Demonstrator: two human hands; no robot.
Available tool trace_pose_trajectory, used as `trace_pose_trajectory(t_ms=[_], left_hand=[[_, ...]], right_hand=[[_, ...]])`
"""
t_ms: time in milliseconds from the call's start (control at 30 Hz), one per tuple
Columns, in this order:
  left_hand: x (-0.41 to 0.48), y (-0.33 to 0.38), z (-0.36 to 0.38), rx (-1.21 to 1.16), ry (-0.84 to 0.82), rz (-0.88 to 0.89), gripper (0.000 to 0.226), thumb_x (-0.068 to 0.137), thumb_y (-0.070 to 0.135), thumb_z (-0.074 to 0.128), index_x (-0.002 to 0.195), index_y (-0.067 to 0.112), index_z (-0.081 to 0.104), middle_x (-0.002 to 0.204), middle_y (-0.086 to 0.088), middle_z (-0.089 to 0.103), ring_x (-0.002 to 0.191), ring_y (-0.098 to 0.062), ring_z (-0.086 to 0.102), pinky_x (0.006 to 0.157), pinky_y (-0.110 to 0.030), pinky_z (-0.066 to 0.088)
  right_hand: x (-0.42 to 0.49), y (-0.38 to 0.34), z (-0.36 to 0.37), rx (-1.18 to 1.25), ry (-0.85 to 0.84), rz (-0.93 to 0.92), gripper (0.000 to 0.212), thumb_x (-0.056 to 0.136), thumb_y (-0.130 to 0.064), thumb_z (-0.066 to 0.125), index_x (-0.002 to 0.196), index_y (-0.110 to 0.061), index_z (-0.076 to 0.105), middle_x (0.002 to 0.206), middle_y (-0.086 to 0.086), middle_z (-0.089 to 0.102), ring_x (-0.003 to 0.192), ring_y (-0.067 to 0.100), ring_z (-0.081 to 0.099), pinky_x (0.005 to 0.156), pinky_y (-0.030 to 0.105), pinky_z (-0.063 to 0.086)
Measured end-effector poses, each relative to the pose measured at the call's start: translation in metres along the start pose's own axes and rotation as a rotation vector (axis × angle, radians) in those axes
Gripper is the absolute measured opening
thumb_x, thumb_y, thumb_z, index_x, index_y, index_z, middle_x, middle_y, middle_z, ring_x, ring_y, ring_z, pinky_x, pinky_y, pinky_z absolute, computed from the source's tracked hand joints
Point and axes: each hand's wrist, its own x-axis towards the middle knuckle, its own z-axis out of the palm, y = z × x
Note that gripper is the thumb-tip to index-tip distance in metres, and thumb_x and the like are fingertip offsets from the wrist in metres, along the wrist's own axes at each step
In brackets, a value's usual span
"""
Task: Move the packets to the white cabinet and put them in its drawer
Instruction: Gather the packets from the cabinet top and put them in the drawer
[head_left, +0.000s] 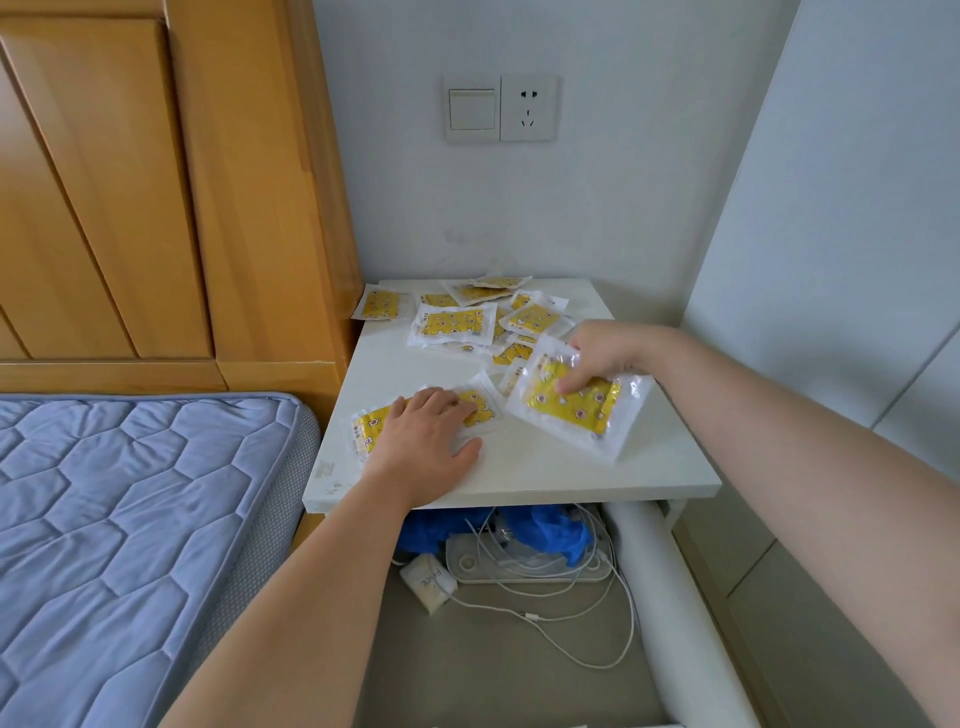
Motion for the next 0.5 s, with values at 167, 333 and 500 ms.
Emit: trace_pose_trajectory(t_ms=[167,333,500], left_hand=[[0.000,-0.002,0.002,-0.023,0.057,0.007,0.045,0.093,0.047,0.040,0.133,0.028,0.049,0.141,0.008,0.041,0.139,-0.014,0.023,0.117,-0.039,0.012],[-0.001,-0.003,0.004,-0.038,0.091,0.018,0.041,0.092,0.046,0.045,0.125,0.025,0.053,0.140,0.007,0.041,0.137,-0.014,0.026,0.117,-0.041,0.017],[-0.001,-0.003,0.006,-0.038,0.079,0.012,0.041,0.093,0.046,0.044,0.127,0.024,0.048,0.153,0.005,0.028,0.144,-0.017,0.017,0.118,-0.043,0.012]], right_hand=[[0.023,-0.017,0.017,-0.068,0.052,0.138,0.032,0.082,-0.033,0.072,0.084,-0.006,0.055,0.087,0.006,0.054,0.081,0.021,0.051,0.059,0.026,0.037],[0.027,-0.029,0.028,-0.056,0.080,0.253,0.062,0.088,-0.042,0.063,0.131,0.000,0.048,0.132,0.013,0.055,0.119,0.028,0.054,0.087,0.031,0.042],[0.016,-0.028,0.031,0.146,0.129,0.328,0.067,0.093,-0.048,0.052,0.139,-0.001,0.041,0.142,0.013,0.046,0.128,0.027,0.047,0.102,0.031,0.037]])
